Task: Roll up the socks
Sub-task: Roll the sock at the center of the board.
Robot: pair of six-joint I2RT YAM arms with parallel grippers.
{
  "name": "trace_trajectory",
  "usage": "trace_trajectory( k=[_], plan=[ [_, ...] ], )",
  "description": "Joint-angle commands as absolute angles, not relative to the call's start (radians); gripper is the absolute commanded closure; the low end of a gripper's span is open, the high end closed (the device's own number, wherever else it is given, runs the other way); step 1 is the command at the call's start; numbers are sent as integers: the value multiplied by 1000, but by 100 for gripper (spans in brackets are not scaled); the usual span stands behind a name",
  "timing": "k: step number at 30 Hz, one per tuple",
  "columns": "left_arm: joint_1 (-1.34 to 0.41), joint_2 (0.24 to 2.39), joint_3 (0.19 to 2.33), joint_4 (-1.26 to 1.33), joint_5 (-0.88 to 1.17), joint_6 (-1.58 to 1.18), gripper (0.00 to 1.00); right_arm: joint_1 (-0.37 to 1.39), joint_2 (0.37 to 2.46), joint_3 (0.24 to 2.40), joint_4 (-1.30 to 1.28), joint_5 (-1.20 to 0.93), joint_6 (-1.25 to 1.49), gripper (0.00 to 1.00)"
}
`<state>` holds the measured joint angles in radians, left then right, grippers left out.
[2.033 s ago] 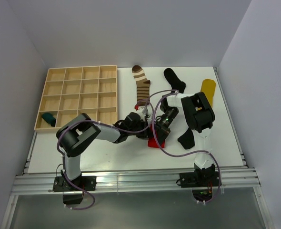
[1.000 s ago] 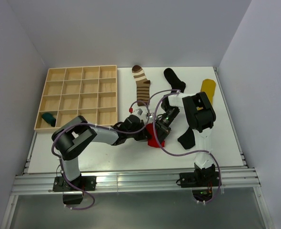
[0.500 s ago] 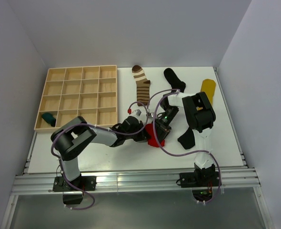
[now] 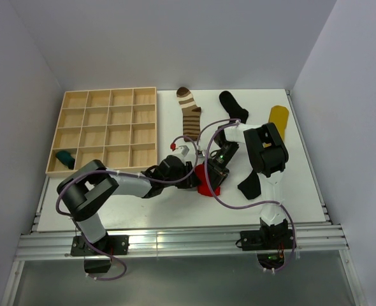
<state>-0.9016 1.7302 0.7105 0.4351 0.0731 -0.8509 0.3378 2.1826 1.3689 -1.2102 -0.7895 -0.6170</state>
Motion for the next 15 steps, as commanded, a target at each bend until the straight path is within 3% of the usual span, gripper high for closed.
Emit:
trace_trajectory(
  k=[1,5,15],
  plan=[
    [-894,1663,696,468,63,-773,60,341,2191,1393,-1049,-663,-641,82],
    [-893,1634,680,528,110,-707,52,342,2192,1391,-1051,-658,-641,82],
    [-893,1672,712,555,291,-604,51,342,2195,1397,-1058,-653,-638,82]
  ],
)
